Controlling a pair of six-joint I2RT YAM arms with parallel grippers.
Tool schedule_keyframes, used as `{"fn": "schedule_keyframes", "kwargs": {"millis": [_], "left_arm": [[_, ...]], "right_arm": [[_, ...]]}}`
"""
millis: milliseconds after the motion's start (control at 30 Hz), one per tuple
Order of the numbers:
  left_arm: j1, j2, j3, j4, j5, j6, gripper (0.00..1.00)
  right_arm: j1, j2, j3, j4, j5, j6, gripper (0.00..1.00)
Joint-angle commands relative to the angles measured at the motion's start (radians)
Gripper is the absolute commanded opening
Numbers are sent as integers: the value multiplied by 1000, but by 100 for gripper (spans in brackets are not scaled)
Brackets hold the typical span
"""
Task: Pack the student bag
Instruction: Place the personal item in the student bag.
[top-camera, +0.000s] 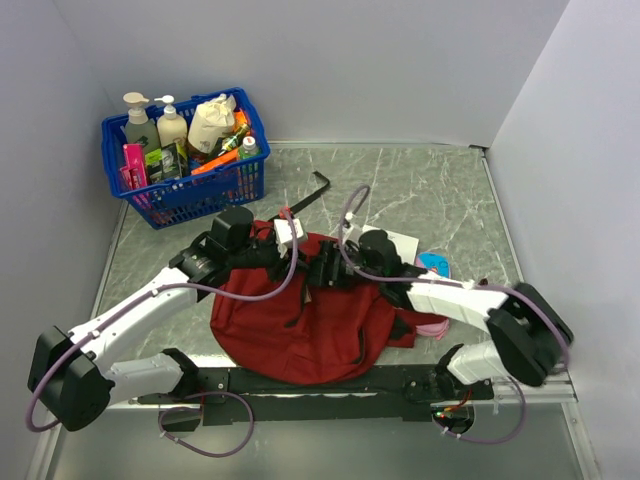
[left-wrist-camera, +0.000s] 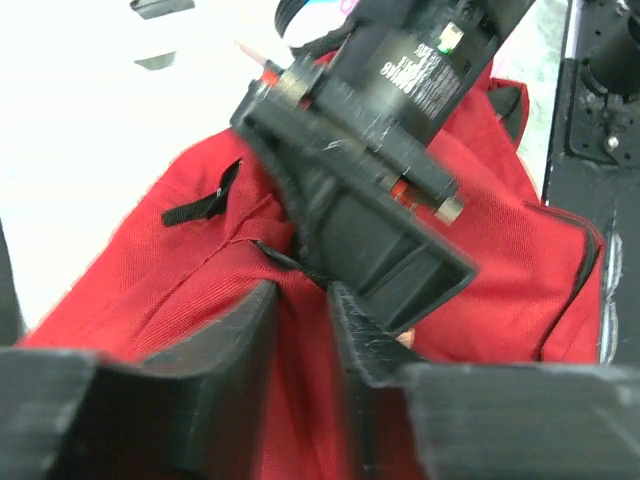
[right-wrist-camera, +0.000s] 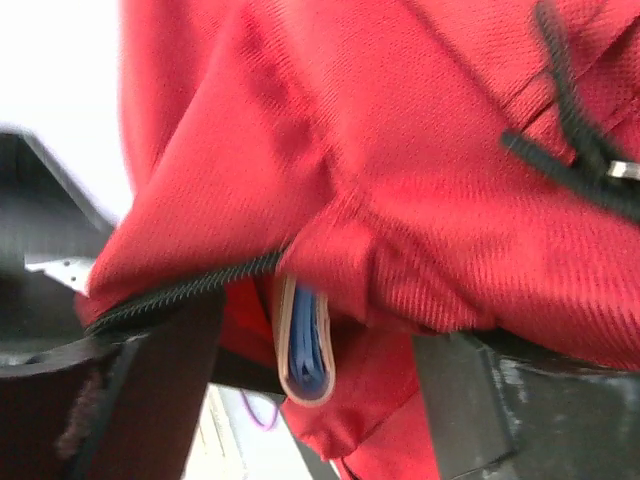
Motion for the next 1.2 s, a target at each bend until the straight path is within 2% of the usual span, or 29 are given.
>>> {"fn": "schedule_keyframes", "kwargs": {"millis": [0,67,167,233,333,367,467,500,633,667,733,933,1033,1167], "left_arm": [[-17,-40,-17,109,67,4,48],[-19,-45,-34,103,28,8,62],[-16,-56,-54,100,-25,27,70],[-13,-65,-54,85,-43,47,72],[-7,-80,-28,-4,-31,102,75],[-8,-85,-18,-63,-22,122,76],[-8,-92,-2,-232,81,244,79],[-8,-91,-4,-278,107,317,79],[-37,-79,-27,-404,146,450,80],[-43,-79,-45,-418,141,467,80],[-74,-77,-66,-458,132,524,79],[-151,-54,-112,-509,90,619,73],[-174,-51,-128,-510,66,656,66],[-188,-40,-148,-462,44,625,65]], "right_arm": [[-7,-208,-14,-103,88,-92,86],[-7,-267,-39,-145,106,-107,88],[-13,-307,-38,-185,118,-130,86],[-13,-337,-42,-212,136,-143,83],[-11,-422,-63,-273,161,-172,72],[-7,-470,-71,-293,176,-189,66],[1,-542,-97,-368,227,-204,52],[1,-554,-109,-380,239,-204,51],[1,-573,-119,-405,271,-213,54],[1,-565,-117,-405,268,-218,61],[0,-558,-116,-405,259,-216,68],[1,-587,-136,-432,288,-215,68],[3,-598,-125,-454,306,-227,68],[3,-591,-122,-443,308,-232,67]]}}
